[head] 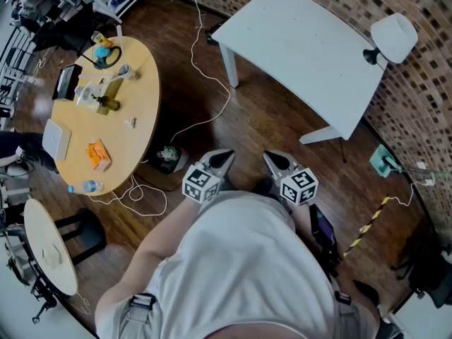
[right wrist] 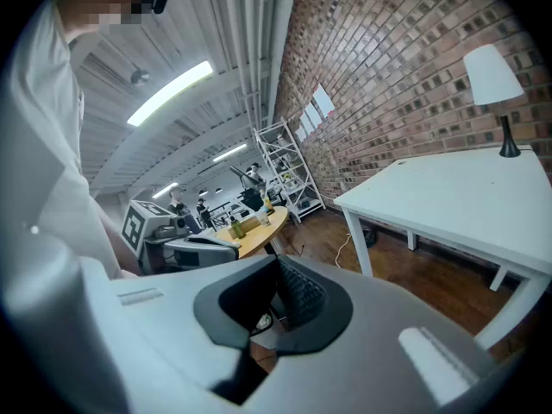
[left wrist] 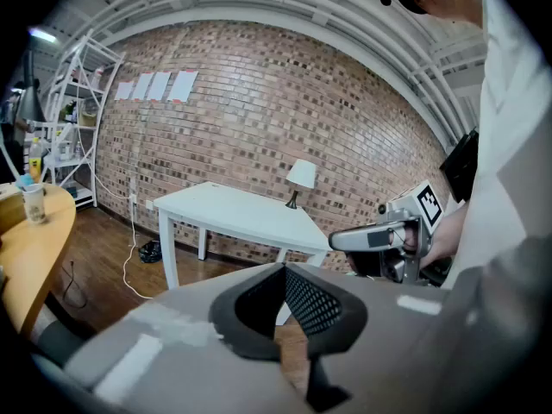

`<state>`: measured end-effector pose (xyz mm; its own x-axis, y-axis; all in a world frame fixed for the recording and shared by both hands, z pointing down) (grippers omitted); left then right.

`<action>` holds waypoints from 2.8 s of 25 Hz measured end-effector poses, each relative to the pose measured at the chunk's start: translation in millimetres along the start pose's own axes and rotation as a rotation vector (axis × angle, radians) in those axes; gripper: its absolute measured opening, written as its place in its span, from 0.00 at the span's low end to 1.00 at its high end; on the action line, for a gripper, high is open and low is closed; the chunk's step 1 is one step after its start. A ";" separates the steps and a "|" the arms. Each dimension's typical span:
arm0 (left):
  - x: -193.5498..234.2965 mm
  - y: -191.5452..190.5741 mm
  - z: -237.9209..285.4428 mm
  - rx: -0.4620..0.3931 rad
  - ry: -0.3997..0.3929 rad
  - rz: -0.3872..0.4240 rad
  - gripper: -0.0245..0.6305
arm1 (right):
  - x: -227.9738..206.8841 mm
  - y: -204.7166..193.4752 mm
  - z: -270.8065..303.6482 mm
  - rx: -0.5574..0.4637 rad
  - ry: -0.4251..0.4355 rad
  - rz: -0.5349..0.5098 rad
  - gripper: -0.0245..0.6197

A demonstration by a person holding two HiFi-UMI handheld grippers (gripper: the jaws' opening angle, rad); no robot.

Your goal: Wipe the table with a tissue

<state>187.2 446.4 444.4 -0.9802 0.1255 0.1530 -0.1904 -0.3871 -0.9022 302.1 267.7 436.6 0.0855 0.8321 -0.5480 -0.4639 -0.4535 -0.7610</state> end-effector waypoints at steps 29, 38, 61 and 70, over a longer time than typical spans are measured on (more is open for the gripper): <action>247.7 4.3 -86.5 0.022 0.380 -0.142 0.04 | 9.7 140.0 298.4 0.155 0.273 -0.128 0.05; 304.3 24.1 -78.4 0.026 0.507 -0.130 0.04 | -12.4 182.8 356.9 0.215 0.351 -0.178 0.05; 420.5 -123.0 -216.3 0.279 0.689 -0.247 0.26 | 80.7 147.3 439.6 0.278 0.241 -0.185 0.05; 443.9 -153.2 -204.4 0.452 0.639 -0.286 0.30 | 71.8 137.2 410.1 0.211 0.098 -0.089 0.05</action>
<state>-207.7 748.2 568.1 -0.6973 0.7162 -0.0300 -0.5640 -0.5739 -0.5938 -117.0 396.2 435.3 0.2151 0.8261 -0.5209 -0.6235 -0.2944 -0.7243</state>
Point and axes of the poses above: the fingertips, and each gripper's own axes: z forward along the fingers, x to its left, y out of its top, the point moved 8 cm from there along -z, backward along the fingers, and after that the axes turned 10 degrees about z, right-handed, at the moved point
